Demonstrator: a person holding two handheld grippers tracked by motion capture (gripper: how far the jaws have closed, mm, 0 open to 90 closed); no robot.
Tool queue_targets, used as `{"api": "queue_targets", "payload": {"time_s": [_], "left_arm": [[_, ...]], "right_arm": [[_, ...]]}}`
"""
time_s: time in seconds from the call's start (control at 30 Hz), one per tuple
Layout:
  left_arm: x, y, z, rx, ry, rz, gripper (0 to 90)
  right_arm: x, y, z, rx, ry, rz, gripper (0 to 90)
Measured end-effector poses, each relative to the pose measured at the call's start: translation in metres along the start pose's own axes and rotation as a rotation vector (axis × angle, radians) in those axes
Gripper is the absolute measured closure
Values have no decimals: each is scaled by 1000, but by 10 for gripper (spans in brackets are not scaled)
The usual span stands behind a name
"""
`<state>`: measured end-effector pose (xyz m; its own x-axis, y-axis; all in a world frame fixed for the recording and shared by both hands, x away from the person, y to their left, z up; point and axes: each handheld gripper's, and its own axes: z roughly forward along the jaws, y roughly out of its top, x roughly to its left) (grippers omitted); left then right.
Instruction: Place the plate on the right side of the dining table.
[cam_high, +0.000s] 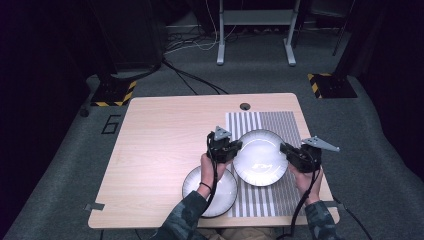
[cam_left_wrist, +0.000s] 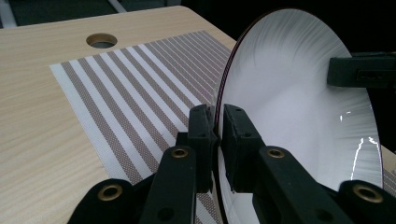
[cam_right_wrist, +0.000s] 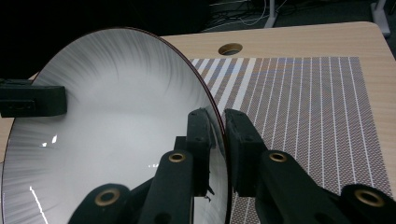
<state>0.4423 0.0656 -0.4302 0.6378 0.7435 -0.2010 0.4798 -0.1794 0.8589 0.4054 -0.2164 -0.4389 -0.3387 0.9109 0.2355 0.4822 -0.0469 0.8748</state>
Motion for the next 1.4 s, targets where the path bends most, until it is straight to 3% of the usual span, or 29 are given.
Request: {"api": "queue_targets", "payload": {"time_s": [0.97, 1.4], "left_arm": [[-8, 13, 49, 91, 28, 46, 804], [-6, 13, 61, 130, 54, 56, 801]], "right_arm": [[-37, 6, 12, 20, -40, 7, 791], [-45, 4, 22, 38, -52, 10, 786]]}}
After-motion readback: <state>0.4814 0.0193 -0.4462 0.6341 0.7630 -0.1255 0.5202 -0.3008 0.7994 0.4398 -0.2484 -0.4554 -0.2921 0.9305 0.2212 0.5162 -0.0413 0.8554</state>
